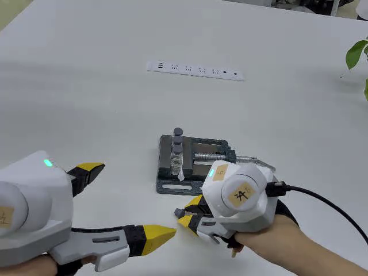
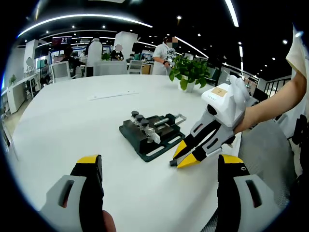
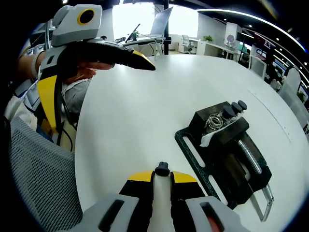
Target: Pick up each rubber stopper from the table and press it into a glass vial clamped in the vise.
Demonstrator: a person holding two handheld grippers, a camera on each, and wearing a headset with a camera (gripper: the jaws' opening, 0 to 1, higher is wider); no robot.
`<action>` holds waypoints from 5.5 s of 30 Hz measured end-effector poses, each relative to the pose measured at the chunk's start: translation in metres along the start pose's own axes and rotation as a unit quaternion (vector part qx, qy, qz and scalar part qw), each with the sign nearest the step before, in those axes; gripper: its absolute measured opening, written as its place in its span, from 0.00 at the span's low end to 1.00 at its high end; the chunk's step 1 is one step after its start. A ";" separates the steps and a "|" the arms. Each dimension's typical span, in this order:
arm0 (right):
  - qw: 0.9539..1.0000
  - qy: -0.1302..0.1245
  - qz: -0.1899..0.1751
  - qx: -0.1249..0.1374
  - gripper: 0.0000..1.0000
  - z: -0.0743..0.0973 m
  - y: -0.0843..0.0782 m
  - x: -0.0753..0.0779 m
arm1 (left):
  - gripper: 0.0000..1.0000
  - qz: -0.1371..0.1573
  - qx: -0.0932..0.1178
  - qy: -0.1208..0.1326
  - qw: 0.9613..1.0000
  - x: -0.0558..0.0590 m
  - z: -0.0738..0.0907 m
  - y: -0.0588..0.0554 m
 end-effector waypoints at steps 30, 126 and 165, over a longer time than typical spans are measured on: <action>1.000 0.010 -0.013 0.007 0.07 0.014 0.005 0.009 | 0.95 -0.030 -0.017 -0.003 0.999 -0.001 -0.005 -0.009; 0.970 0.098 0.224 0.010 0.27 0.108 0.049 -0.013 | 0.03 -0.192 0.022 -0.149 0.970 0.054 -0.031 0.015; 0.952 0.109 0.285 -0.030 0.07 0.099 0.039 -0.019 | 0.03 -0.197 0.026 -0.176 0.964 0.067 -0.031 0.014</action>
Point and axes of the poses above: the centre of the closed fingertips' face, and the gripper's own axes: z roughly backward along the fingers, x roughly to its right, y roughly out of its top, the point moved 7 cm from there along z, roughly backward along the fingers, and after that the axes turned 6 degrees about -x, right-handed, at the moved point
